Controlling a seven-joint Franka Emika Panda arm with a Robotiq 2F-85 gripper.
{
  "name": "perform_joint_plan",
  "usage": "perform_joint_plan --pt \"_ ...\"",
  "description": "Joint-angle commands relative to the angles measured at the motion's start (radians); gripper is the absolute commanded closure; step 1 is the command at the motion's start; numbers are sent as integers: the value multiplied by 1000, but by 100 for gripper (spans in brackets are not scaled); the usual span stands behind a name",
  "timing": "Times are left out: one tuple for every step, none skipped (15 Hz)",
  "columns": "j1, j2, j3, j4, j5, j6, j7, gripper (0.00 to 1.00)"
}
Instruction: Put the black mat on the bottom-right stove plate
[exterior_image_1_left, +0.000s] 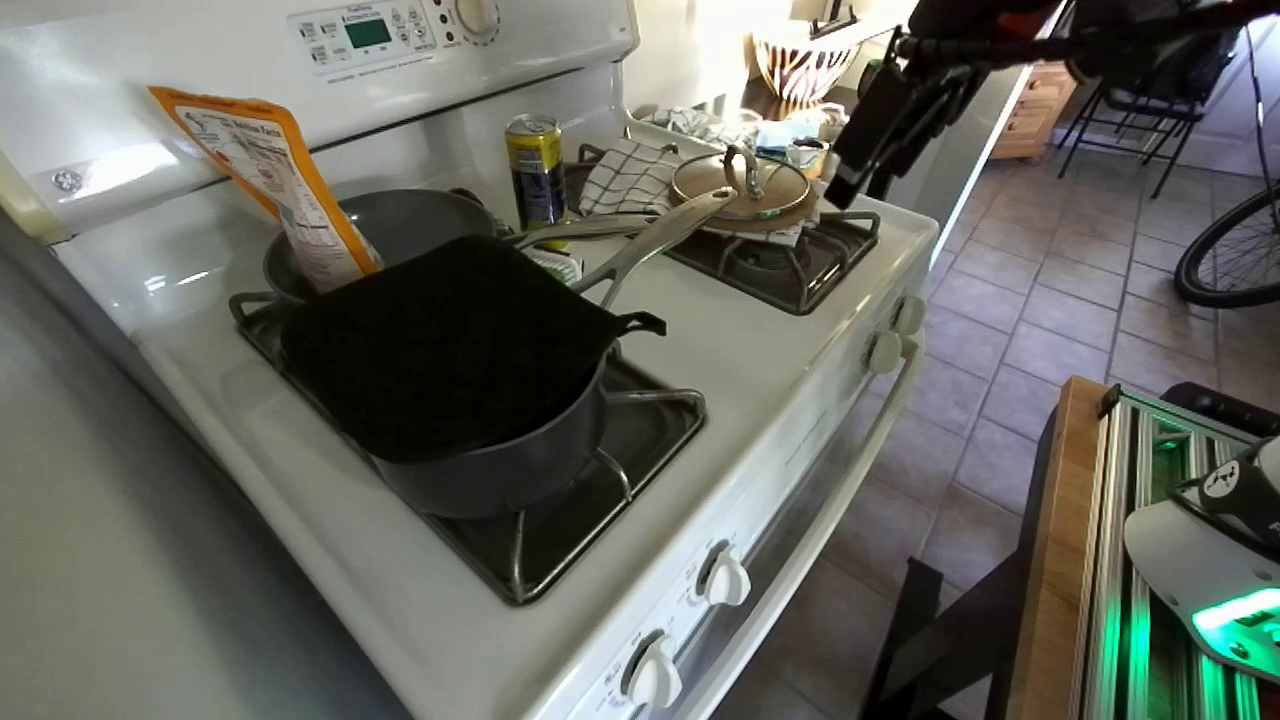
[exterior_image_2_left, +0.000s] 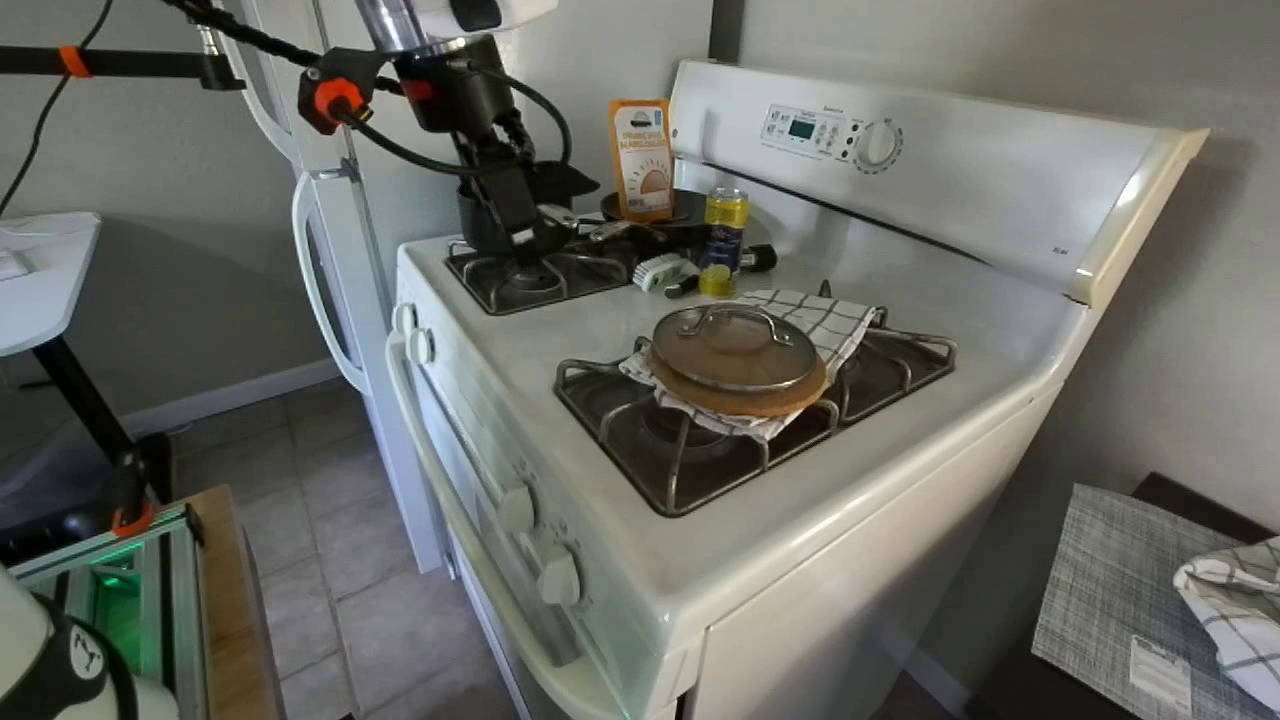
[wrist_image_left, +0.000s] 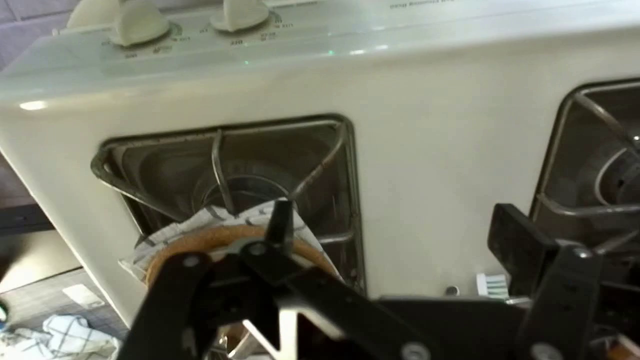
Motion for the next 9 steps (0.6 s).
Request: perform_joint_plan --pt "43 6 -69 48 60 50 -113 0" --pt "74 20 -100 61 96 107 -179 0" --pt "96 26 -114 66 124 140 -221 0" --pt "122 46 -130 85 152 174 -275 0" --pt "154 49 -148 92 186 201 -325 0" --pt "187 65 -162 113 217 222 -372 0" --pt "227 84 -177 133 258 241 -416 0" --pt "273 106 -193 157 312 247 -455 0" --pt "305 109 -205 165 354 245 -491 0"
